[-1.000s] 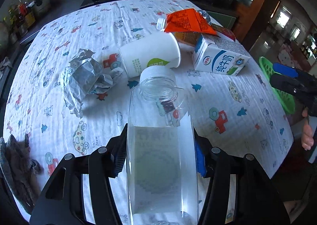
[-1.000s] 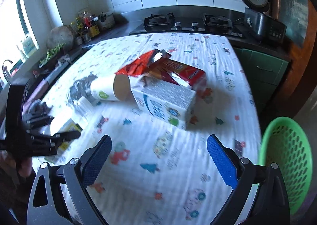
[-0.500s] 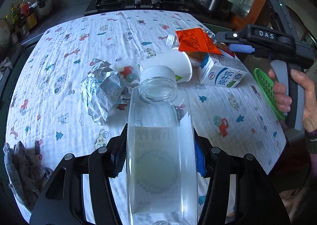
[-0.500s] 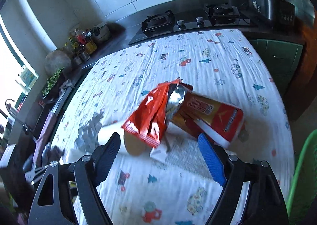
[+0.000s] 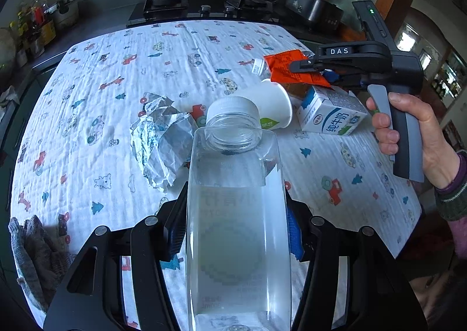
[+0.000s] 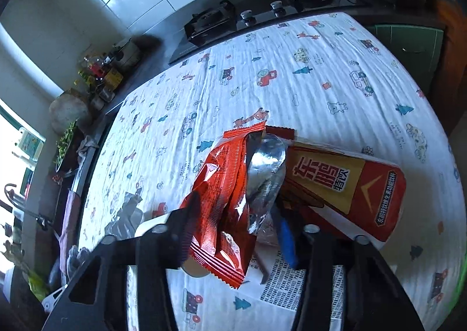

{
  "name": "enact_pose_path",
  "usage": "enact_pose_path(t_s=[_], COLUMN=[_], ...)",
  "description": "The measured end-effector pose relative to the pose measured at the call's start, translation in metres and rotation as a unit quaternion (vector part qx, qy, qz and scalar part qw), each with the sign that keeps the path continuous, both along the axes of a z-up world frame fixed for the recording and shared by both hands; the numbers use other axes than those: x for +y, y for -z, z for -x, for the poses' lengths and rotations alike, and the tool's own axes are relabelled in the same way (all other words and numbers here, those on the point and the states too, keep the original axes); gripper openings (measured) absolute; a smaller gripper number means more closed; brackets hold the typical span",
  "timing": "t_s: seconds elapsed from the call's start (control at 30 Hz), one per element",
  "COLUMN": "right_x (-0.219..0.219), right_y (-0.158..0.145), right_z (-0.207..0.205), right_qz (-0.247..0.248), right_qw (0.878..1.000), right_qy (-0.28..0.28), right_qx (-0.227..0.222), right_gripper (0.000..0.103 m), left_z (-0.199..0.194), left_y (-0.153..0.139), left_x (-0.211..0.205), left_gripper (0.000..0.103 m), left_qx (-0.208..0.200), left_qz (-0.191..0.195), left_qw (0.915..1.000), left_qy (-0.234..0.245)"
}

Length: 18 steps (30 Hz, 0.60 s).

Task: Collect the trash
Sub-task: 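Grasp the red snack bag with the right gripper while the left holds the bottle, then drop the red snack bag and clear bottle into the green basket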

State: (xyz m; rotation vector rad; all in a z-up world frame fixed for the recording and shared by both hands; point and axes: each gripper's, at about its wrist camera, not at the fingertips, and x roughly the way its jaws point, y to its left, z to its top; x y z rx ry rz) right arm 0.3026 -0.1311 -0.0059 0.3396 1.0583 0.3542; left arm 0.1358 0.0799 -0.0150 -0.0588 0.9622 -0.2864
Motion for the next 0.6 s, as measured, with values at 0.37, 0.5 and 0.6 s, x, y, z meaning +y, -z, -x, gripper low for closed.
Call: enact_pose_path(t_s=[0.37,0.5,0.6], right_x=[-0.01,-0.023,-0.041], right_y=[-0.03,-0.044,-0.051], right_z=[0.03,0.051,0.068], right_qz=[-0.029,-0.027,-0.027], right_qw=[0.998,0.997,0.996], right_qy=[-0.015,-0.02,-0.013], right_qx=[-0.049,-0.074,-0.085], right_gripper=[0.011,0.009,0.009], left_z=[-0.002,-0.002,-0.002], left_y=[-0.008,-0.015,-0.022], left_x=[-0.011,-0.027,-0.041], left_gripper=[0.055,0.055,0.055], left_qx=[-0.008,-0.013,-0.018], left_qz=[0.004,0.005,0.008], left_qw=[0.9999,0.9997,0.9993], left_qy=[0.006,0.02,0.032])
